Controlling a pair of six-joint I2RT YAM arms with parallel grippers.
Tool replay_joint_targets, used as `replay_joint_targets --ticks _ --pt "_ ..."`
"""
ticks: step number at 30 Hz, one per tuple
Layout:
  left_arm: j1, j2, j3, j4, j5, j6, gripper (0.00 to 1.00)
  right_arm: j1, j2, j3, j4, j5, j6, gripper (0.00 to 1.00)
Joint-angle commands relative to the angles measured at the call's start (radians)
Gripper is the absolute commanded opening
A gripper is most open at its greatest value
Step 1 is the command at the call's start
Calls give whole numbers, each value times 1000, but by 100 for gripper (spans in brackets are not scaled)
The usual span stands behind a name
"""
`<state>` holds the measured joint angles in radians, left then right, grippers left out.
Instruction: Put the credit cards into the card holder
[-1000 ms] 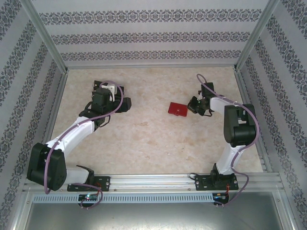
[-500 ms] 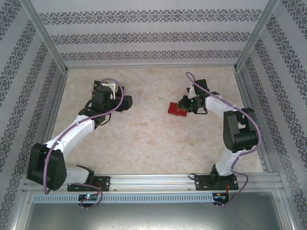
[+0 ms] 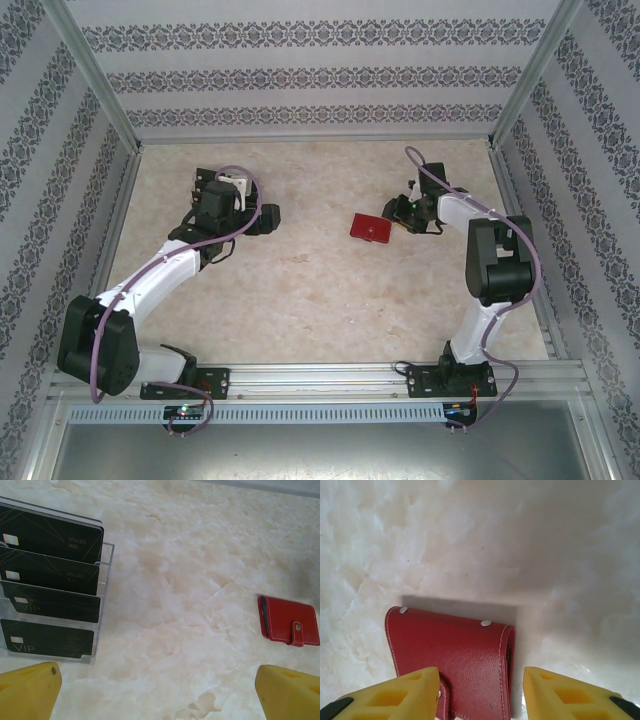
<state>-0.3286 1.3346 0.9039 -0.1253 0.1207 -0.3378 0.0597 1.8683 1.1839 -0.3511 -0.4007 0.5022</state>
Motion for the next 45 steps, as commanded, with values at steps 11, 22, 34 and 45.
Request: replay_joint_targets --ticks 11,22,34,45 --pt "-23 23 27 -40 -3 -10 100 38 87 67 18 -48 22 37" --pt "-26 15 27 -52 -8 -9 100 47 89 91 -9 -143 -34 0" --pt "-31 19 32 -66 -2 -9 100 52 140 212 -75 -65 -59 51" --pt "-32 19 42 -76 -6 0 100 82 249 317 -154 -82 -94 48"
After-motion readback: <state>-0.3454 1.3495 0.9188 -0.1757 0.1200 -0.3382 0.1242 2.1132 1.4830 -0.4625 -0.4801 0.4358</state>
